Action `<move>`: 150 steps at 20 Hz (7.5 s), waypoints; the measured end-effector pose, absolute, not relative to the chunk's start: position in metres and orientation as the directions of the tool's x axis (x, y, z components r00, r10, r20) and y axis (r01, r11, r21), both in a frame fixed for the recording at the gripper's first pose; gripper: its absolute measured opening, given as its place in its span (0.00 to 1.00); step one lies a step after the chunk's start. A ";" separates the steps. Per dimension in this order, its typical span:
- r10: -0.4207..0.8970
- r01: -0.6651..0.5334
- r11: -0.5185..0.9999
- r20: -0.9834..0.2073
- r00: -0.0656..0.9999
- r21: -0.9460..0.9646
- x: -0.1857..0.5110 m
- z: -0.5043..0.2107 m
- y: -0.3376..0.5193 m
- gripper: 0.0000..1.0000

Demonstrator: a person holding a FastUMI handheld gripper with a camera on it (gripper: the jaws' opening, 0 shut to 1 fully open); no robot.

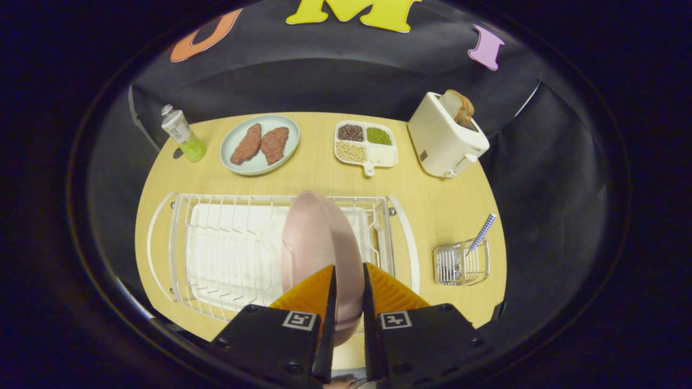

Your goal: Take the plate from the dish rack, then take the spoon from the basket and place it into the plate.

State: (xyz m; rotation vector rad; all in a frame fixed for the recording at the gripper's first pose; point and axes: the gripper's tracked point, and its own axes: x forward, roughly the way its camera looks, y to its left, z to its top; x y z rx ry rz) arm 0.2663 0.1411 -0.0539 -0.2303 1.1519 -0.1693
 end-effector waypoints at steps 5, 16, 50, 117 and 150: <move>-0.366 0.104 0.928 -0.833 0.415 -0.356 0.250 -0.044 0.155 0.25; -0.504 0.218 0.857 -0.670 0.545 -0.466 0.242 -0.020 0.159 0.22; 0.171 -0.039 0.982 -0.794 0.583 0.183 0.035 -0.170 0.057 0.27; 0.032 -0.036 0.999 -0.148 0.988 -0.029 0.251 0.071 -0.078 0.16; 0.157 -0.159 0.987 -0.127 0.979 0.000 0.042 -0.138 0.148 0.16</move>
